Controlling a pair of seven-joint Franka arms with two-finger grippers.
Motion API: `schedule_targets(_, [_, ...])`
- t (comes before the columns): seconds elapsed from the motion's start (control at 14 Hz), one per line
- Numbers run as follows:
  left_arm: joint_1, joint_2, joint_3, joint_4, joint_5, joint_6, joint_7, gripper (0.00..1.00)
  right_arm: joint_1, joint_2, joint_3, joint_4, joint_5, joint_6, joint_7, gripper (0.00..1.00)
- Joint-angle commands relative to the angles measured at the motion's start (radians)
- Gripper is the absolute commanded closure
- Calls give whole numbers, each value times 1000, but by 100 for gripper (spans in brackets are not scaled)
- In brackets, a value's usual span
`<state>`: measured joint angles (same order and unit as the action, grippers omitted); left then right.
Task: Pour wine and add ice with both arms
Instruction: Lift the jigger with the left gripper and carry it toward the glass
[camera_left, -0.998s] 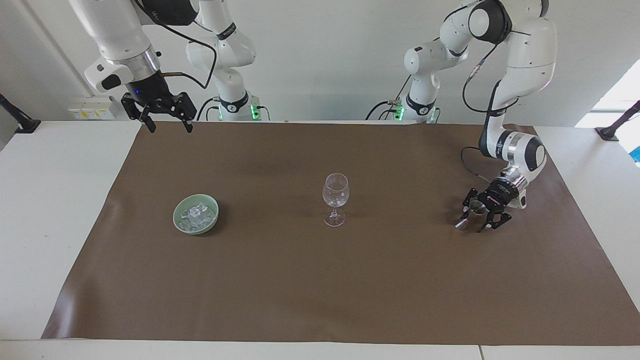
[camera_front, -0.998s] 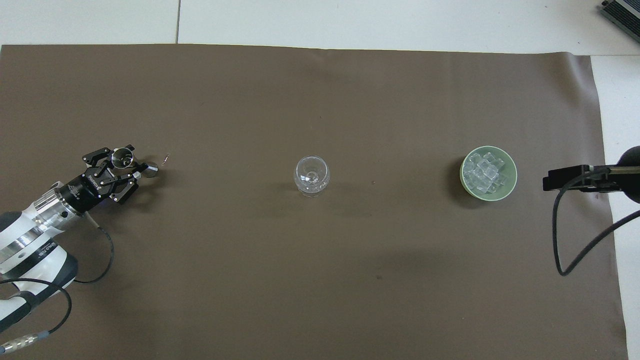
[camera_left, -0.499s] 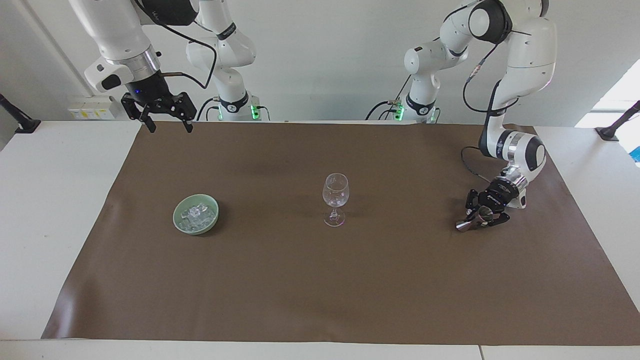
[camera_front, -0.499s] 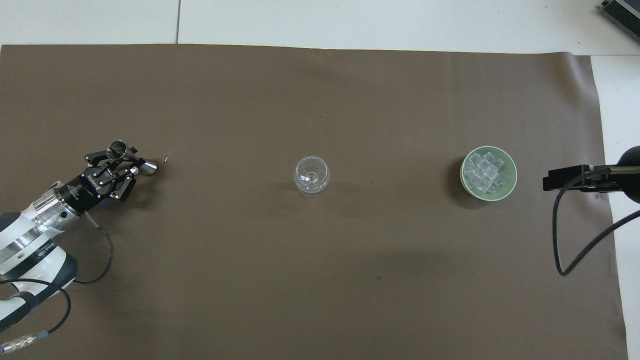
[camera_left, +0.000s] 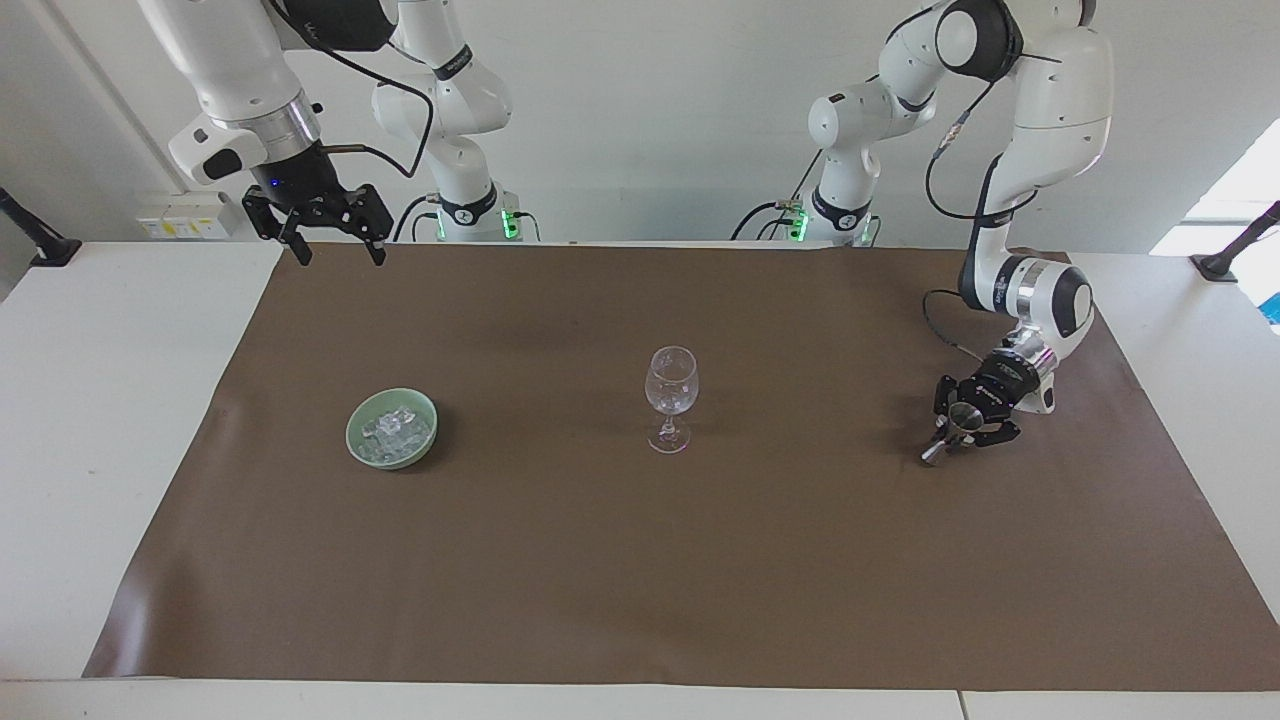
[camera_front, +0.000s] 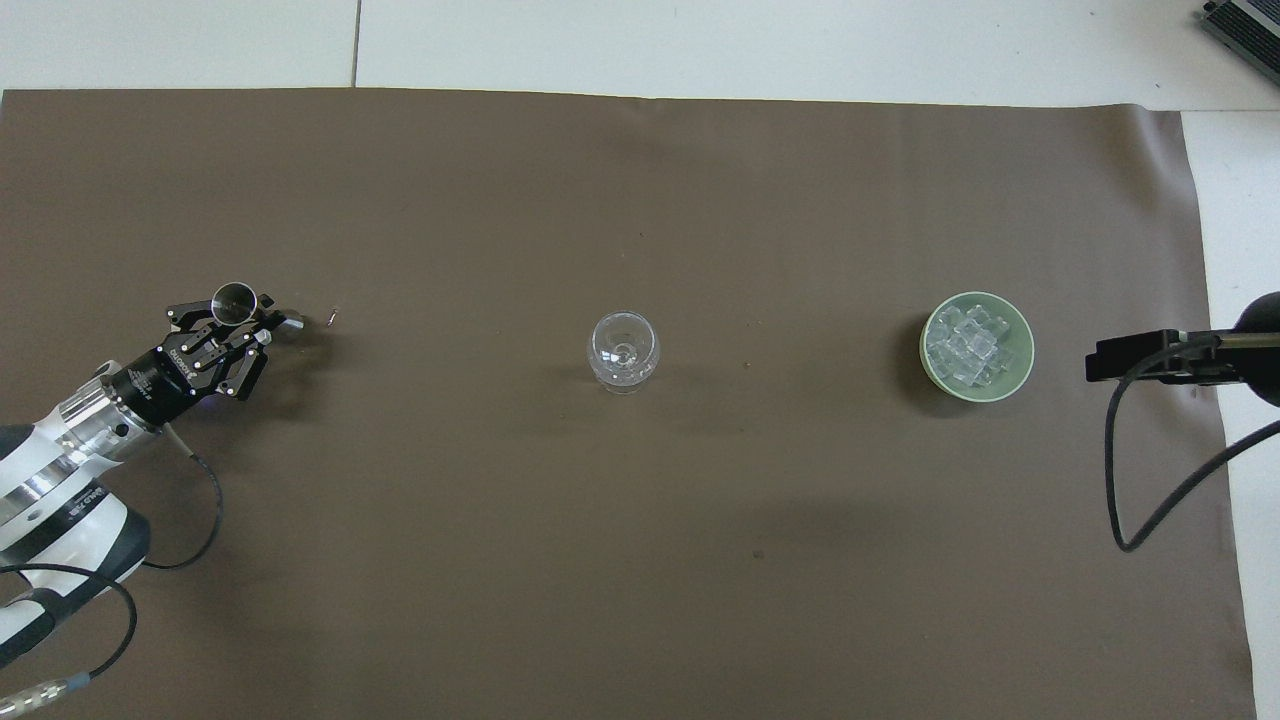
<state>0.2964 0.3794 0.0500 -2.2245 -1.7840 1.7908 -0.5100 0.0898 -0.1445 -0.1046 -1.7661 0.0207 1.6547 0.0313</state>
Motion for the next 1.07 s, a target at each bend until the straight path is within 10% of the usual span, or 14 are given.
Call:
schedule_targets(0.0, [-6,-56,7,-35,-20,-5,-5,100,2,-21,0,-23,-8,5,-4,0])
schedule_targets(1.0, [-148,-166,7,-6,54,-14,-143,100,2,-21,0,-23,-8,5,-4,0])
